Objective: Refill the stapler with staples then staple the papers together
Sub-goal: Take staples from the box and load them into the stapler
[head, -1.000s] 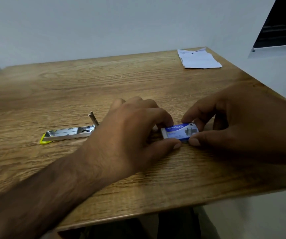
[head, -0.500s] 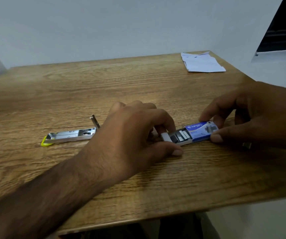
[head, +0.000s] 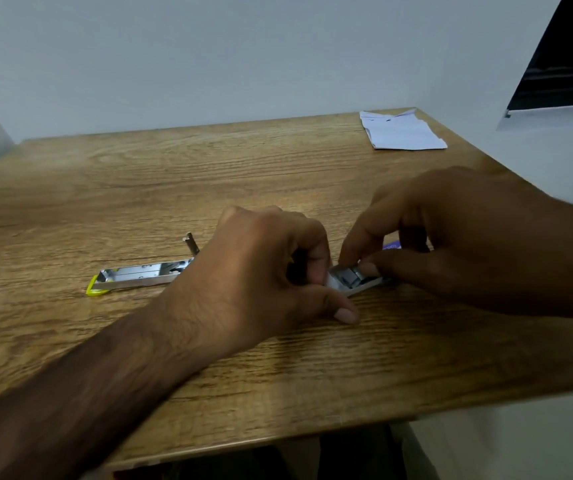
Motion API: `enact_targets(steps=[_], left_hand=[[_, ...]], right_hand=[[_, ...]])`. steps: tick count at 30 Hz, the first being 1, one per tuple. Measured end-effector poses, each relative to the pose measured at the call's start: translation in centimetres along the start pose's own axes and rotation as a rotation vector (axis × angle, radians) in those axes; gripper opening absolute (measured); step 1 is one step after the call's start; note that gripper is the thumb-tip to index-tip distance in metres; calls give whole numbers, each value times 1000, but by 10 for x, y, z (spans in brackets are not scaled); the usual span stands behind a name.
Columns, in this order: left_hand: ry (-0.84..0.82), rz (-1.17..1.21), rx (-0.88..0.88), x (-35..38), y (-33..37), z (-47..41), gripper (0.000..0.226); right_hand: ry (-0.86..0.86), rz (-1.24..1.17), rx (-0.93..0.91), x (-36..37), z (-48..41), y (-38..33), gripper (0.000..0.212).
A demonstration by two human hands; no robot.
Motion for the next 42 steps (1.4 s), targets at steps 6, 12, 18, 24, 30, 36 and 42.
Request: enact_targets(steps=[6, 12, 18, 24, 30, 36, 42], left_hand=[[9, -28, -25, -1, 0, 2, 42], [-41, -5, -66, -4, 2, 2, 38], [-74, -13, -83, -5, 4, 2, 36], [-71, -16, -90, -6, 6, 2, 36], [-67, -20, -92, -6, 5, 1, 37], [-71, -40, -77, -6, 5, 2, 39], [-39, -41, -72, -6, 4, 4, 39]], right_hand=[[12, 81, -9, 2, -2, 0, 19], [-31, 137, 4, 6, -3, -4, 14], [-124, 187, 28, 7, -6, -9, 14], [-132, 182, 62, 8, -10, -15, 14], [-70, 268, -2, 9, -7, -20, 12], [-51, 234, -24, 5, -1, -18, 27], [-44, 223, -50, 3, -3, -17, 21]])
Point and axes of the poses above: each hand's wrist, its own z-axis away from the middle knuckle, its own x-axis out of the palm, y = z × x, the point moved 5 cm from there along -z, towards the middle knuckle, and after that the axes turned 5 degrees about x, right-handed, at the moved point
